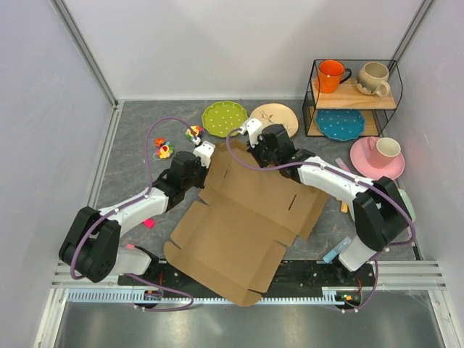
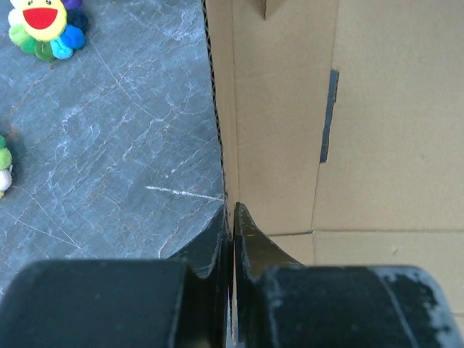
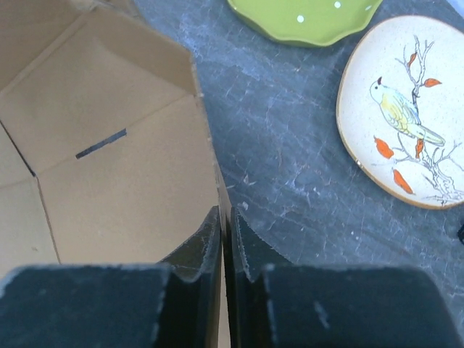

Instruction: Fold the paper box

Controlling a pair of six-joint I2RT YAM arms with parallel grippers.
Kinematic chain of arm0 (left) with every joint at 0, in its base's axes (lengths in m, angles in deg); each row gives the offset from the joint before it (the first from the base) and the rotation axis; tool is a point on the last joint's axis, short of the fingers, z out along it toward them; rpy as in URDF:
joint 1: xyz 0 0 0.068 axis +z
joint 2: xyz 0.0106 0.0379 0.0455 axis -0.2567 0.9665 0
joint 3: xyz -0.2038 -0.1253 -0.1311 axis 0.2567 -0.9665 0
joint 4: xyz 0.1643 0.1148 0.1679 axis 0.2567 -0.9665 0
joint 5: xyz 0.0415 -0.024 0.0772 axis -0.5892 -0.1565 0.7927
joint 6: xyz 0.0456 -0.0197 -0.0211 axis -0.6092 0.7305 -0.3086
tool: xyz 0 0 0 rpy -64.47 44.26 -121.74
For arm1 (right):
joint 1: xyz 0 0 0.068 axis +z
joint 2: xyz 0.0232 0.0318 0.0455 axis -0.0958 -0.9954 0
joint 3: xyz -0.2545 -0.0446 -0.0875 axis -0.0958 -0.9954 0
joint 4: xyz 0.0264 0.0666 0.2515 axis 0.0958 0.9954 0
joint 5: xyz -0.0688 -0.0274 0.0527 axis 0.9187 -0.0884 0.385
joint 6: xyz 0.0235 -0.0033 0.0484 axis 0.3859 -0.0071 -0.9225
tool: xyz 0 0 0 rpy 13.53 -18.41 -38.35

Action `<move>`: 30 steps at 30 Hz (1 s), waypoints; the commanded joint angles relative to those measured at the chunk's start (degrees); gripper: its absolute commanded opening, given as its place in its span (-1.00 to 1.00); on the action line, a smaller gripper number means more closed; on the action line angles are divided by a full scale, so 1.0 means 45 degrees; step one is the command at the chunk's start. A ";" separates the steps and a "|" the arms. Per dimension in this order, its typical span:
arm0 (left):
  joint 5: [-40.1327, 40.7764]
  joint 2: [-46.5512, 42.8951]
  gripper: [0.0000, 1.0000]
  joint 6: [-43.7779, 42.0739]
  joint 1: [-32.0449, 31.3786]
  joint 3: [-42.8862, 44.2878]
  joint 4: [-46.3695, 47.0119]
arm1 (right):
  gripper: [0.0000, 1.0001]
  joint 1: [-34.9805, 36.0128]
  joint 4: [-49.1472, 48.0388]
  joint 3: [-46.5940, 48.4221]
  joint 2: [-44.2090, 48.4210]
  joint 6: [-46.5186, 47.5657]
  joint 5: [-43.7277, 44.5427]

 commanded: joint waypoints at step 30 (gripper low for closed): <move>-0.1096 -0.5068 0.02 0.9392 -0.0154 -0.1802 -0.2398 | -1.00 0.1264 0.3113 0.0128 0.2455 0.0364 0.1613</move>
